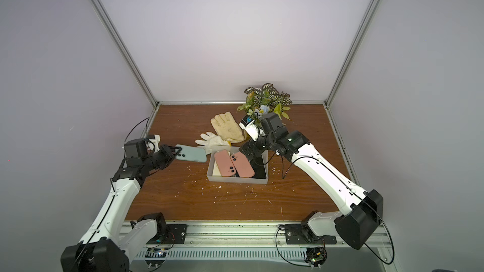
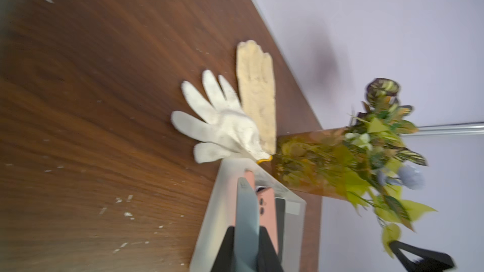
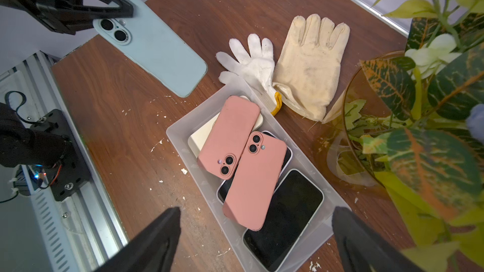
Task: Take the phone out of the storage box
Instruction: Place the phone at the center of the board.
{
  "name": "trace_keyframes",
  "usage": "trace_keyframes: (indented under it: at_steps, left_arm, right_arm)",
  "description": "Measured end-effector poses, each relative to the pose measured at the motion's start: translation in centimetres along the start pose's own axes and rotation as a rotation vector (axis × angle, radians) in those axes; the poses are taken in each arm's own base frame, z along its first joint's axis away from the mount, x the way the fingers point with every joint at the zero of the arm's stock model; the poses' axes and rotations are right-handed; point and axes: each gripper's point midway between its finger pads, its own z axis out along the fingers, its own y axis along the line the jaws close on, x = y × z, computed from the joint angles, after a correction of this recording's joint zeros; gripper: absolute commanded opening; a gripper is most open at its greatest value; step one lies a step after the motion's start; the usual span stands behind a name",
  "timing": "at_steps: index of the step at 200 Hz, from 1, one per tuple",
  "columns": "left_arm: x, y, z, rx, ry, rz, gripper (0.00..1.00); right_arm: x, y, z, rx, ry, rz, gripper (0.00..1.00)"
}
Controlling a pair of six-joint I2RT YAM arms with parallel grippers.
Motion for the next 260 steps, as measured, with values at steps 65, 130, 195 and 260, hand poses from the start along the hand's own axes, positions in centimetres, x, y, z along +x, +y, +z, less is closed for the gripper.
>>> trace_keyframes:
  at_steps: [65, 130, 195, 260]
  left_arm:
    - [1.3, 4.8, 1.9, -0.198, 0.129, 0.046, 0.0]
    - [1.4, 5.3, 6.3, -0.08, 0.252, 0.07, 0.0]
    - [1.9, 7.8, 9.8, -0.045, 0.355, 0.054, 0.24]
    - [2.7, 9.8, 10.5, -0.111, 0.405, 0.111, 0.68]
  right_arm:
    - [1.9, 0.3, 0.8, -0.023, 0.031, 0.009, 0.97]
    - [1.5, 0.7, 0.6, -0.048, 0.013, 0.007, 0.97]
    - [3.9, 0.6, 1.2, -0.045, 0.09, 0.04, 0.97]
    - [10.0, -0.3, 4.9, -0.013, 0.333, 0.113, 0.97]
